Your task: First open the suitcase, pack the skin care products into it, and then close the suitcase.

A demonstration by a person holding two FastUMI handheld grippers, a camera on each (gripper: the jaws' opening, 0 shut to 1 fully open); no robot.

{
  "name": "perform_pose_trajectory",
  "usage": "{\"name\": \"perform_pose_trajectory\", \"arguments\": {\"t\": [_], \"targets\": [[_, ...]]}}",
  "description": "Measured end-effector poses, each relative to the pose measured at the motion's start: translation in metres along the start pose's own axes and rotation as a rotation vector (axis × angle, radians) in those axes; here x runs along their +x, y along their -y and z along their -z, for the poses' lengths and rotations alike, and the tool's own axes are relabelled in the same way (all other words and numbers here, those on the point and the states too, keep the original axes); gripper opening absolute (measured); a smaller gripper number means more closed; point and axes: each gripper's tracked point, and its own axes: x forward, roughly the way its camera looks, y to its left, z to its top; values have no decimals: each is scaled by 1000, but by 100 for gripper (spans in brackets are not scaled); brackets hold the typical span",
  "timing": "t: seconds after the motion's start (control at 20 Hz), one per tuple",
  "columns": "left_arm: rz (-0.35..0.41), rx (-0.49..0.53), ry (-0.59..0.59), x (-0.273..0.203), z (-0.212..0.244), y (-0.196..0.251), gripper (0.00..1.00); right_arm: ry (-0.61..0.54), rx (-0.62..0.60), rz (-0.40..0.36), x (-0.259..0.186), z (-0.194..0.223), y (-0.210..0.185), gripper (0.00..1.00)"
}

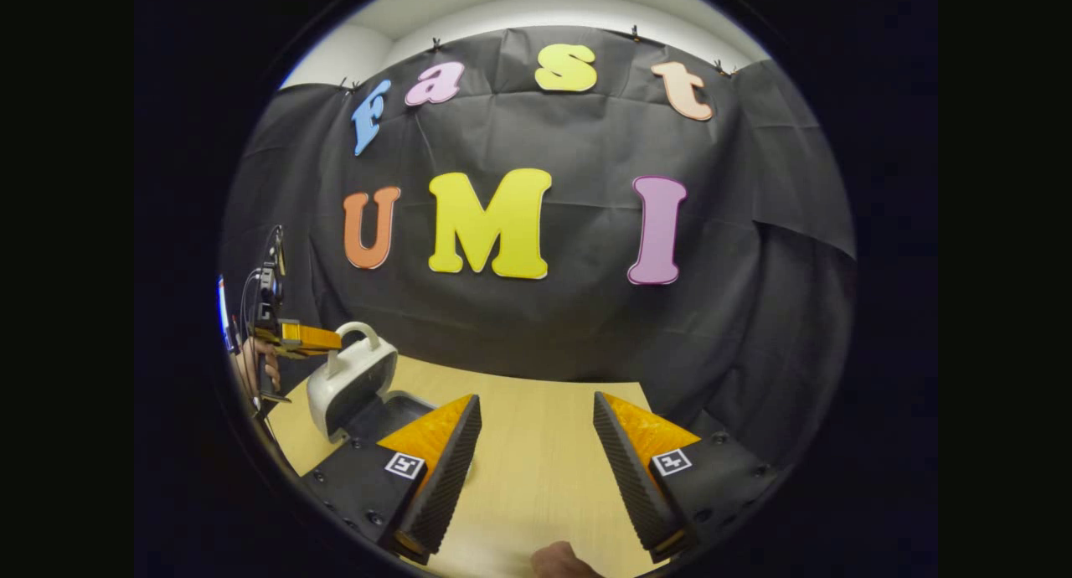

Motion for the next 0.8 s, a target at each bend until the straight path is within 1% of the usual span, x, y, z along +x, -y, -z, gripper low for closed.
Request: {"name": "perform_pose_trajectory", "arguments": {"t": [0.15,0.2,0.3,0.35,0.45,0.55,0.6,0.8], "targets": [[-1,43,-78,25,29,9,4,-24,-2,14,3,7,8,80],[-9,74,-115,33,39,15,4,-32,-4,20,4,9,11,78],[-29,137,-179,51,63,23,4,-45,2,25,4,12,16,80],[-37,164,-208,59,76,26,4,-52,3,29,5,15,18,78],[-55,214,-269,71,99,25,4,-65,-1,39,6,20,24,80],[-70,261,-335,85,125,22,4,-84,-12,53,8,25,29,78],[-82,278,-368,86,138,16,4,-92,-15,54,7,28,30,80],[-133,341,-490,104,184,2,4,-119,-35,59,5,38,36,80]]}}
